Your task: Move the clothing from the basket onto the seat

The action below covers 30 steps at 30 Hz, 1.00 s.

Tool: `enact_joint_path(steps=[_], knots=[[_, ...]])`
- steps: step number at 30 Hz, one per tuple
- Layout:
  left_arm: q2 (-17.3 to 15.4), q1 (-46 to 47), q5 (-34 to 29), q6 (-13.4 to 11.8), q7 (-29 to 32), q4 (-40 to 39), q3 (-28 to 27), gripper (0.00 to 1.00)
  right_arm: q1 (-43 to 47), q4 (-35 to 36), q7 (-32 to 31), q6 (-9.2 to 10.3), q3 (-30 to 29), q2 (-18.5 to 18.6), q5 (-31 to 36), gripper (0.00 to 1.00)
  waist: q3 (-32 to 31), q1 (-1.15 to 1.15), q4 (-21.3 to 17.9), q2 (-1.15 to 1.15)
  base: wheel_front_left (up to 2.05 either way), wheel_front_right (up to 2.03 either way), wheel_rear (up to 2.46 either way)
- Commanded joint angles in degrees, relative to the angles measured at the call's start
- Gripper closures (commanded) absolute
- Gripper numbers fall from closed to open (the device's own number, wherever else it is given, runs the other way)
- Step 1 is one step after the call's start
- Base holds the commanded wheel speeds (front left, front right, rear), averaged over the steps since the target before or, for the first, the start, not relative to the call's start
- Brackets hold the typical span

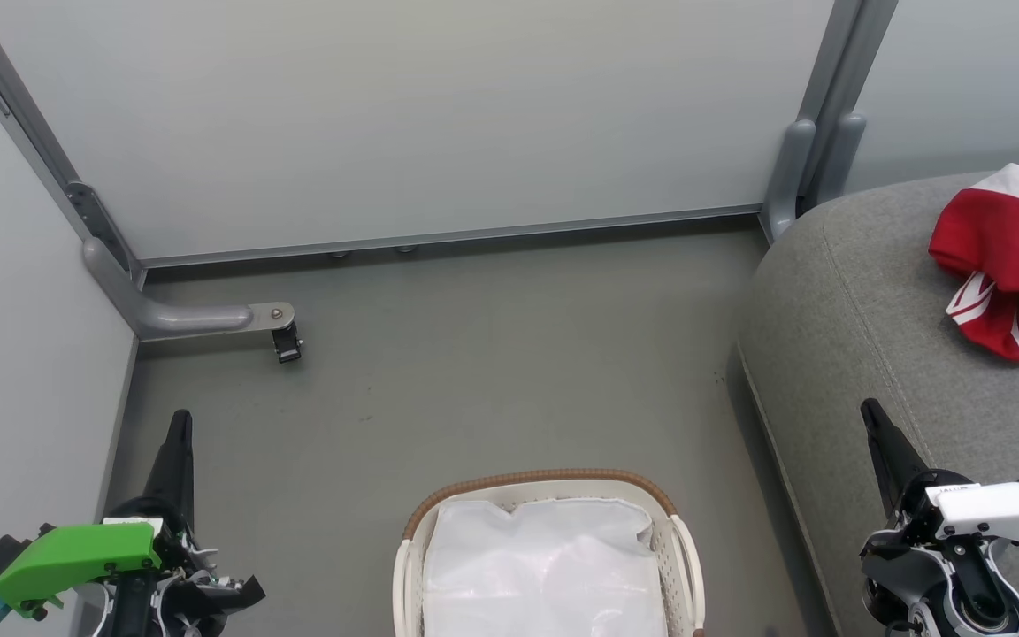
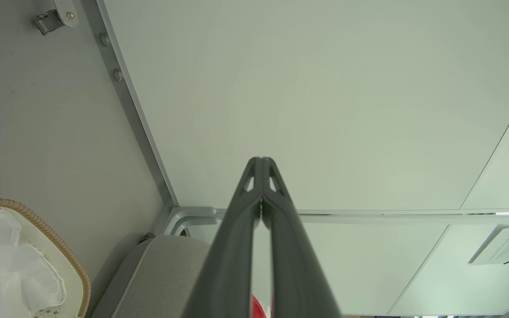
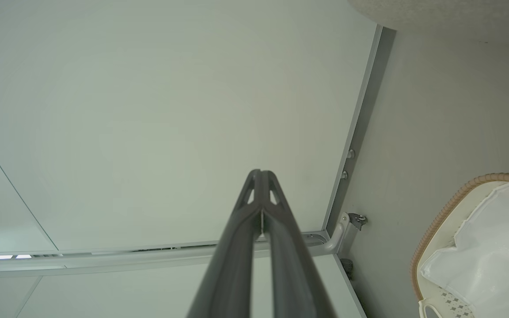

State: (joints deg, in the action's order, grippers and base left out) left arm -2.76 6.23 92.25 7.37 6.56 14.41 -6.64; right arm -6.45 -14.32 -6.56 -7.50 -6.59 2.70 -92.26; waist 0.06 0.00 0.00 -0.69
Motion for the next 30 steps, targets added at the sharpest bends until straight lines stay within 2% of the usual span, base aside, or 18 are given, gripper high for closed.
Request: enact_joint_path(steps=[1,30], knots=[[-0.21,0.66,0.20,0.31,0.23,-0.22,-0.12,1.00,-0.13,0.16,-0.23,0.02,-0.13,0.34,-0.19,1.00,0.00,0.00,0.00,0.69,0.00,0.00,0.00],[-0.21,0.66,0.21,0.31,0.22,-0.23,-0.11,1.00,-0.13,0.16,-0.23,0.02,-0.12,0.34,-0.20,1.00,0.00,0.00,0.00,0.69,0.00,0.00,0.00]])
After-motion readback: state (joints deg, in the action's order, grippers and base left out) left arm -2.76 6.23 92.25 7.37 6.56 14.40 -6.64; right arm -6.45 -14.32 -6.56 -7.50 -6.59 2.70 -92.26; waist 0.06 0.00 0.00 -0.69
